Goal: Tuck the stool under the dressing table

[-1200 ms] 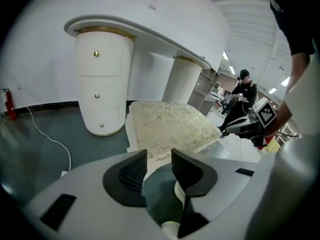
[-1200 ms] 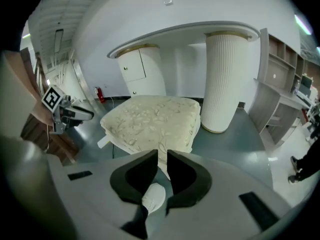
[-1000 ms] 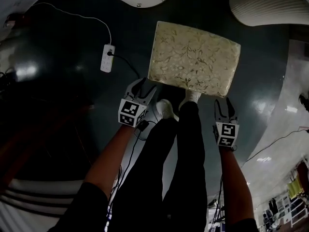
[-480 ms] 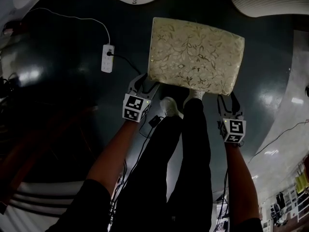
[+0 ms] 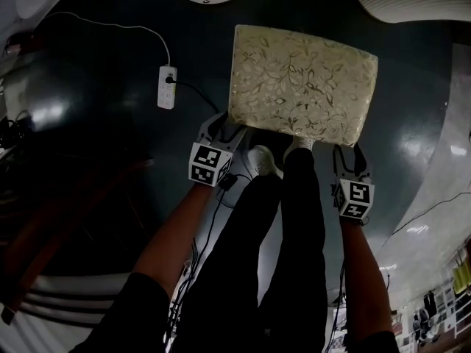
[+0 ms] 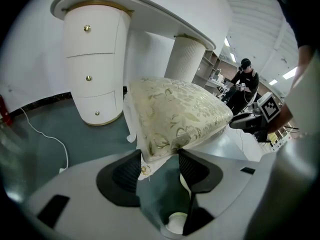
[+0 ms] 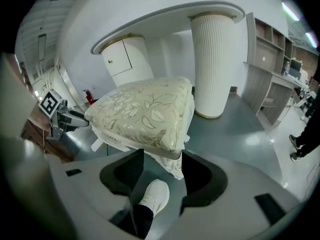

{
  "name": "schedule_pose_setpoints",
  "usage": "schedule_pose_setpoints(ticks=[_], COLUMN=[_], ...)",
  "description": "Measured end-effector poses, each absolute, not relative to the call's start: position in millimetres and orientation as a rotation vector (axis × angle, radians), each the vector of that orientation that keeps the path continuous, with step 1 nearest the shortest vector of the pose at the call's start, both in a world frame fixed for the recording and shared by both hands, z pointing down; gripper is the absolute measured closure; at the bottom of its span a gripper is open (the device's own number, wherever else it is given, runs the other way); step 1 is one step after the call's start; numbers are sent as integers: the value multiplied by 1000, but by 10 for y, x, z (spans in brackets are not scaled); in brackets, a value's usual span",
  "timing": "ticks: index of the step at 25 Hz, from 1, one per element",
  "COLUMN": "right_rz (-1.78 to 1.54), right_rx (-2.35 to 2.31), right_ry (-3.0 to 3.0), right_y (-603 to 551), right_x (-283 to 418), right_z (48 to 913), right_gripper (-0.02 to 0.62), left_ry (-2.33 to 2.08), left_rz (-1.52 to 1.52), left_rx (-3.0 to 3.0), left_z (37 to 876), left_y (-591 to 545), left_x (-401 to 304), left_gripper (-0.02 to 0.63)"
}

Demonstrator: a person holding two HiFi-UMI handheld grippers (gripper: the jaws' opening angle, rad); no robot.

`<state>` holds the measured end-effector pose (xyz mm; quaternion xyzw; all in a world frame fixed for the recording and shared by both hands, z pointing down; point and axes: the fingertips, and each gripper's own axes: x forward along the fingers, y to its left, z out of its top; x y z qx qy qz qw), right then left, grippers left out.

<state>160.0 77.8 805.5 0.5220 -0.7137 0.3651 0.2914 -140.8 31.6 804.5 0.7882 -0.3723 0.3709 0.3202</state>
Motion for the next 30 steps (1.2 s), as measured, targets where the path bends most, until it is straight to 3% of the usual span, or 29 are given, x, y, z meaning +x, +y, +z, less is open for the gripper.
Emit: schedule_pose_setpoints(ticks=[30], right_rz=[770], right_rx=[1229], right_ry=[-2082], right_y=[642], right_x=[1600], right_z=[7960], right_gripper=[347], left_ry=[-977], left_rz=[1017], left_rx=[2012], left_z=[8009], left_y=[308], left_x=[-1394], left_gripper=[368])
